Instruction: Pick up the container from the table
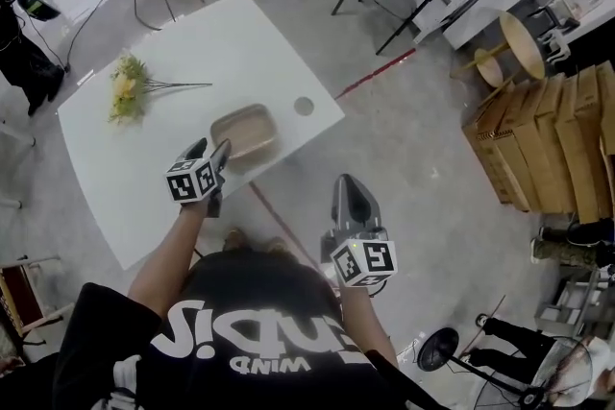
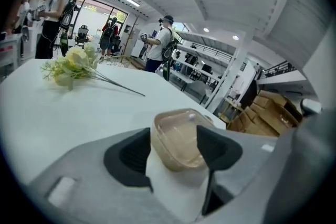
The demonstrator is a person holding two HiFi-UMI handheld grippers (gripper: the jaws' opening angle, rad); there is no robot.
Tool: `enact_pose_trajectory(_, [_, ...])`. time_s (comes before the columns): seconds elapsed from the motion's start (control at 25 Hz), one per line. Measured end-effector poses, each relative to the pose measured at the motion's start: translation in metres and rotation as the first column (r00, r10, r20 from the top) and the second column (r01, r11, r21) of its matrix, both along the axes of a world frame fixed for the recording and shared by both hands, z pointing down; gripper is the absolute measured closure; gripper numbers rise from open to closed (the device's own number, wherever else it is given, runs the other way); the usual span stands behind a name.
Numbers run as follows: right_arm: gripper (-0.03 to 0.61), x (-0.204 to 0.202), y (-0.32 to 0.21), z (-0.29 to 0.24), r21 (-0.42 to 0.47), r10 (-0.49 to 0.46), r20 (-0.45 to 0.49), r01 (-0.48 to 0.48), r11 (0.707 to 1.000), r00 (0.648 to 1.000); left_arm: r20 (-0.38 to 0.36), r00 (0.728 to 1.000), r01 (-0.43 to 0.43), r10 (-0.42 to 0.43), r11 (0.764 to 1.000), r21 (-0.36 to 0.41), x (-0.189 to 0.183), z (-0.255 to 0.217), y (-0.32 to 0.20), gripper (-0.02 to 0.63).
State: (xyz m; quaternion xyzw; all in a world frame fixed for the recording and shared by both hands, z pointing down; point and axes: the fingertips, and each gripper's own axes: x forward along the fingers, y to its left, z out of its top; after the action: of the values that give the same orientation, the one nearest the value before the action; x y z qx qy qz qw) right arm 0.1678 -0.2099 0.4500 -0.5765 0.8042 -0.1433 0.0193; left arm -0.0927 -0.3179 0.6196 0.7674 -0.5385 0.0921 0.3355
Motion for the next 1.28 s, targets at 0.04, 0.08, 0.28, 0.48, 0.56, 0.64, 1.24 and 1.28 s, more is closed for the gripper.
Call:
enact_pose_trajectory(0.04, [0.578, 0.002, 0.0, 0.001, -0.003, 0.005, -0.002, -0.005, 1.0, 1.0, 0.0, 1.0, -0.003, 0.003, 1.0, -0.011, 0.001, 0.004, 0.0, 0.339])
enact_pose_trajectory(0.08, [0.578, 0.004, 0.0, 0.002, -0.006, 0.009, -0.004, -0.009, 1.0, 1.0, -0.001, 1.0, -0.004, 0.004, 1.0, -0.021, 0.002, 0.008, 0.0, 0.341])
enact_pose_trajectory(0.28, [0.578, 0.016, -0.002, 0.007, -0.02, 0.034, -0.013, -0.034, 0.999, 0.999, -0.016, 1.0, 0.01, -0.011, 0.998, -0.063, 0.004, 0.025, -0.005, 0.365])
enact_pose_trajectory(0.48, [0.578, 0.023, -0.004, 0.008, -0.025, 0.047, -0.014, -0.048, 0.999, 0.999, -0.052, 0.998, 0.012, -0.016, 0.998, -0.066, 0.006, 0.027, -0.008, 0.397])
enact_pose_trajectory(0.56, [0.578, 0.024, -0.005, 0.009, -0.028, 0.049, -0.014, -0.049, 0.998, 0.999, -0.066, 0.998, 0.016, -0.02, 0.998, -0.067, 0.007, 0.027, -0.01, 0.402])
enact_pose_trajectory(0.64, [0.578, 0.024, -0.005, 0.01, -0.031, 0.048, -0.013, -0.049, 0.998, 0.999, -0.083, 0.996, 0.024, -0.03, 0.997, -0.07, 0.007, 0.027, -0.011, 0.411])
enact_pose_trajectory(1.24, [0.578, 0.019, -0.009, 0.014, -0.035, 0.027, -0.013, -0.027, 0.999, 1.0, -0.165, 0.984, 0.063, -0.073, 0.996, -0.064, -0.003, 0.02, -0.011, 0.477])
enact_pose_trajectory(1.28, [0.578, 0.018, -0.009, 0.014, -0.035, 0.024, -0.014, -0.025, 0.999, 1.0, -0.172, 0.982, 0.067, -0.077, 0.996, -0.06, -0.004, 0.018, -0.011, 0.486])
